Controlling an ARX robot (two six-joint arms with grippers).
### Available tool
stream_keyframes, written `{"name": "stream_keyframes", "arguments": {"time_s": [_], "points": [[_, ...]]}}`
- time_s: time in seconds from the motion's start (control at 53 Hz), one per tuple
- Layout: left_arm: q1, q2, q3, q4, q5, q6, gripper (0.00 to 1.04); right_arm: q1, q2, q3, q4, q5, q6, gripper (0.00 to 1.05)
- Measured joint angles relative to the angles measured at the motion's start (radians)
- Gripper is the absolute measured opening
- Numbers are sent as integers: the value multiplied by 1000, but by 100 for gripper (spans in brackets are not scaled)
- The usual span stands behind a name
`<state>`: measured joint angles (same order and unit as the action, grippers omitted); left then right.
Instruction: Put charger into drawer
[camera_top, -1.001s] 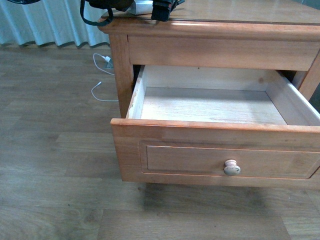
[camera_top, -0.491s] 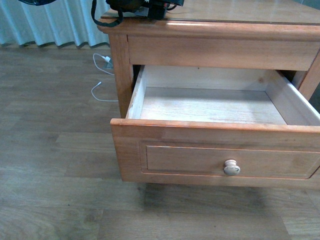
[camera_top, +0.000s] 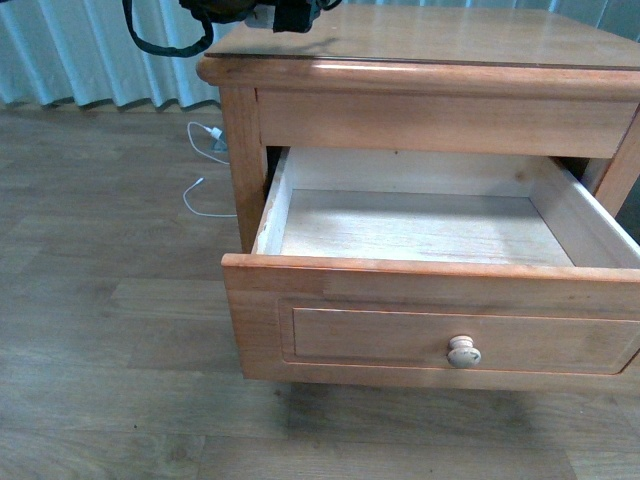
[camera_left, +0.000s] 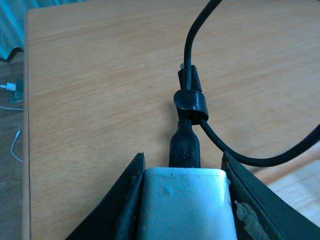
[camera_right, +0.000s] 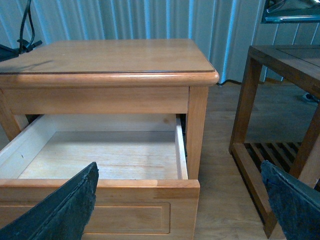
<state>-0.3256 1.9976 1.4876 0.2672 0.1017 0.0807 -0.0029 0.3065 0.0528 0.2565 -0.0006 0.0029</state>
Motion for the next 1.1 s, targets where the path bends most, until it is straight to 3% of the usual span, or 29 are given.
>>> {"name": "stream_keyframes", "arguments": {"time_s": [0.302,0.51,0.982,1.095], "points": [[-69,-165,-215,51,85,-7,40,0,0,0,0,0,0,97],[-118,-165,-290,84,53,-21,40,0,0,0,0,0,0,97],[-198,93,-214,126,-8,-95,40,0,0,0,0,0,0,97],[-205,113,-191,138,-34,-112,57,0,0,0,0,0,0,97]]}}
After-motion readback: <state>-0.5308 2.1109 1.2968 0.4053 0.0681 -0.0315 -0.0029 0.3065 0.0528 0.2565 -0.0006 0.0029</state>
